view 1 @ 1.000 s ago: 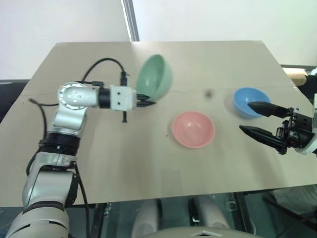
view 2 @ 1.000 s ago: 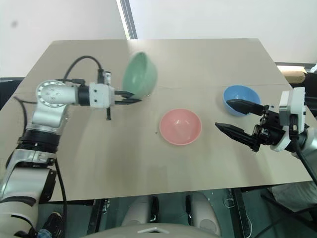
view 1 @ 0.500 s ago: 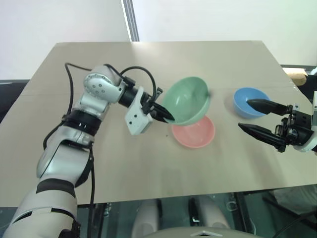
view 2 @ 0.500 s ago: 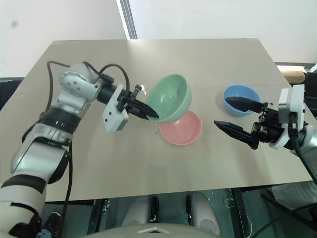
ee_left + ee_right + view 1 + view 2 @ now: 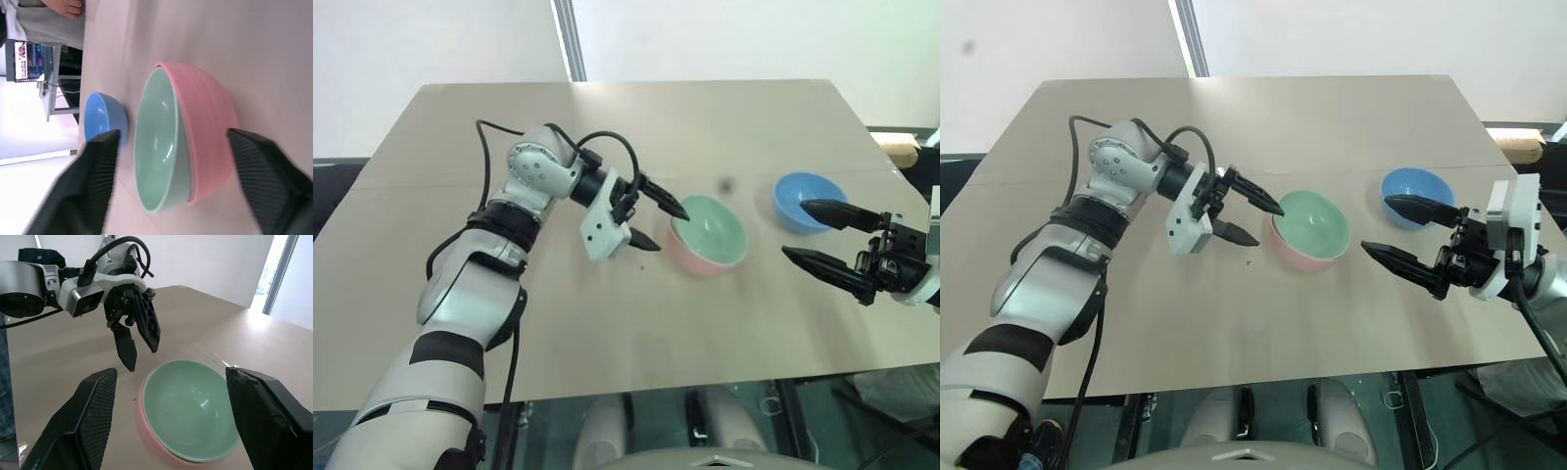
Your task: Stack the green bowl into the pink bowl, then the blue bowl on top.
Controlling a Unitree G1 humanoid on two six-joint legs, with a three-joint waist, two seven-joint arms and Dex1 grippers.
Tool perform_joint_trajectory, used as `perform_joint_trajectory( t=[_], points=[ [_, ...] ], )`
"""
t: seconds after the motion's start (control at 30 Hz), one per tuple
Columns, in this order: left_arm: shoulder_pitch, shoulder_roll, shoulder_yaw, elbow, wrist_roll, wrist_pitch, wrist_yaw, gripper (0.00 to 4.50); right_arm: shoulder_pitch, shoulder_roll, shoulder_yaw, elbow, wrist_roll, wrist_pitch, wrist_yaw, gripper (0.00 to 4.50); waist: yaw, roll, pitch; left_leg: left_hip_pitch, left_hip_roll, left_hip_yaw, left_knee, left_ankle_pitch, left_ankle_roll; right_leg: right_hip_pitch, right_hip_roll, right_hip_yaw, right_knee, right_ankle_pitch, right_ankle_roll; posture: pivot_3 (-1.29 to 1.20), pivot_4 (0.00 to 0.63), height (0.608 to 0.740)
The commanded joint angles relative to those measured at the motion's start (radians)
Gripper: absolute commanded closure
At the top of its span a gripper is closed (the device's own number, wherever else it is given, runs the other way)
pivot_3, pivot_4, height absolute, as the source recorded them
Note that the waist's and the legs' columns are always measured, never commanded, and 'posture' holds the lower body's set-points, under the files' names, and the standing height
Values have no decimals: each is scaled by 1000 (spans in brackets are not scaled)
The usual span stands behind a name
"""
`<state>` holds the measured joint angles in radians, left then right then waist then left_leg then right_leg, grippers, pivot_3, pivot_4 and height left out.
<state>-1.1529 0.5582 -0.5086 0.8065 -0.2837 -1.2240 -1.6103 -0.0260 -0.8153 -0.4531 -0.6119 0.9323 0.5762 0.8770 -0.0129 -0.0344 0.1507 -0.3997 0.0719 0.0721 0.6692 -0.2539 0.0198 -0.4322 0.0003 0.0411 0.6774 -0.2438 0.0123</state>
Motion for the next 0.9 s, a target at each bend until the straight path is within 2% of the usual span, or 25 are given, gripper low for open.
perform_joint_trajectory(
  t=[0.03,0.13,0.2,0.33,0.47,0.63,0.77,0.9],
  points=[
    [3,14,58,-41,-64,68,-4,52,-2,-7,-43,-27,17,-26,-5,643,0,0,0,0,0,0,0,0,0,0,0,0,0,0,0,0,150,740],
    [16,46,63,-83,-81,151,-4,52,-1,-9,-46,-25,19,-27,-3,643,0,0,0,0,0,0,0,0,0,0,0,0,0,0,0,0,150,740],
    [33,83,77,-143,-114,292,-4,52,-6,-10,-41,-22,21,-27,-3,643,-2,0,0,0,0,0,0,0,0,0,0,0,0,0,0,0,150,740],
    [80,211,188,-407,-323,987,72,52,-7,-15,-36,-13,19,-28,7,643,-5,1,2,0,1,0,0,0,0,-1,0,0,0,-2,3,0,150,740],
    [194,324,298,-499,-405,1302,61,52,1,-18,-36,-10,16,-29,16,643,-5,2,1,1,1,0,0,0,0,0,0,0,1,-2,4,0,150,740],
    [429,398,446,-580,-459,1498,96,52,12,-30,-36,12,-14,-35,29,643,1,2,1,2,1,0,0,0,0,0,0,0,2,-2,3,0,150,740],
    [635,423,574,-630,-464,1544,138,52,19,-40,-38,26,-24,-35,42,643,1,2,1,1,1,1,0,0,0,0,-1,0,1,-2,3,0,150,740],
    [771,432,666,-696,-463,1572,163,52,16,-61,-40,49,-37,-33,60,643,3,2,1,1,1,1,0,0,0,0,-1,-1,1,-2,3,0,150,740]
  ],
)
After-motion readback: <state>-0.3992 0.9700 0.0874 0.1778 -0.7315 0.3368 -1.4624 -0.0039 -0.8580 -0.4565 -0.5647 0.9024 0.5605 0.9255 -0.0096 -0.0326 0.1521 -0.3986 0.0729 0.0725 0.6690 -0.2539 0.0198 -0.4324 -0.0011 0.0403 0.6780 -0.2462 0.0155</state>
